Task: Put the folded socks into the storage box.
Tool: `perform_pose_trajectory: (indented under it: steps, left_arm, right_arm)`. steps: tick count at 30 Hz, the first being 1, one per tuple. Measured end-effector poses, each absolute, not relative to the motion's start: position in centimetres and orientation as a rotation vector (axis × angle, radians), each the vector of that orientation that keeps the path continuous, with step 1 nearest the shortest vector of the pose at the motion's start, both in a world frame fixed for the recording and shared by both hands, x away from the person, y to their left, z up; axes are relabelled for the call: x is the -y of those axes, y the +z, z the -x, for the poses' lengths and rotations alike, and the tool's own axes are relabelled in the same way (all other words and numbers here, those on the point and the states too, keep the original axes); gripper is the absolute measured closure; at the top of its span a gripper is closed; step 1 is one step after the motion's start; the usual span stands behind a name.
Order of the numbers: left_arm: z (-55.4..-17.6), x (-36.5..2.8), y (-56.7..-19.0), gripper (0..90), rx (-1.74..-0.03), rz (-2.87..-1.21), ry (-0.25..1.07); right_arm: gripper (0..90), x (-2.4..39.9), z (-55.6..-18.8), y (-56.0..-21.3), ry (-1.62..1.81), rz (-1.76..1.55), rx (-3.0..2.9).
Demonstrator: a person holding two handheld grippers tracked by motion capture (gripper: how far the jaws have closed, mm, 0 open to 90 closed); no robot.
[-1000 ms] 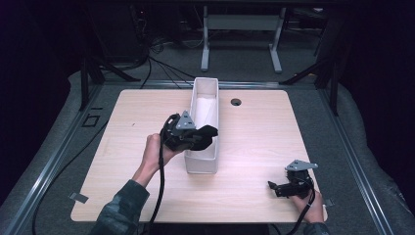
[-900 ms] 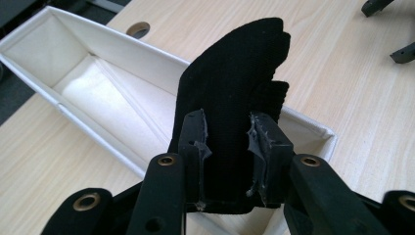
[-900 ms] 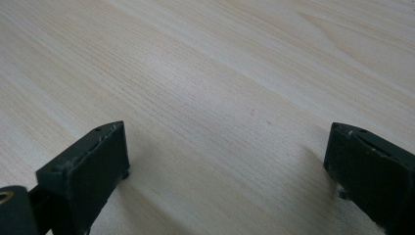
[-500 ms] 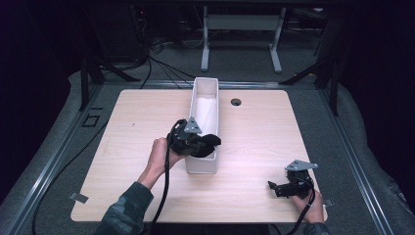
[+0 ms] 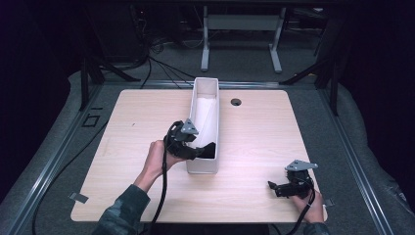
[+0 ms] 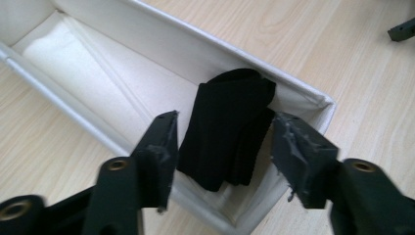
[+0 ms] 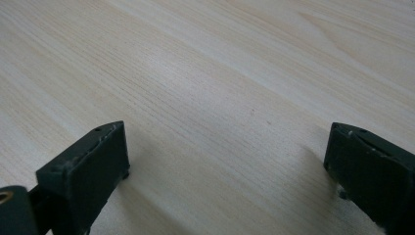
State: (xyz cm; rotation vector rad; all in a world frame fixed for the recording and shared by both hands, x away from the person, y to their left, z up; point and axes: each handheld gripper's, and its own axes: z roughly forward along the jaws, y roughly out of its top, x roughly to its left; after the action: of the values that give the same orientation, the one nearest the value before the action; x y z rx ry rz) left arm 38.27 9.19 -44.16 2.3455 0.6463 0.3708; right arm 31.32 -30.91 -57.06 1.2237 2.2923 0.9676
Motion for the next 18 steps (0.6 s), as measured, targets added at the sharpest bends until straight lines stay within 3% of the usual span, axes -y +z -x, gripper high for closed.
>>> perform_pose_trajectory:
  steps: [13,18]
  left_arm:
    - [-37.2,-12.3,-43.3,15.5,-0.691,-2.282,0.418]
    - [-36.5,-13.9,-43.0,15.3,-0.71,-2.261,0.45]
  right_arm:
    - [2.2,30.9,-31.3,-57.1,0.964,-1.224,-2.29]
    - [2.2,30.9,-31.3,-57.1,0.967,-1.227,-2.29]
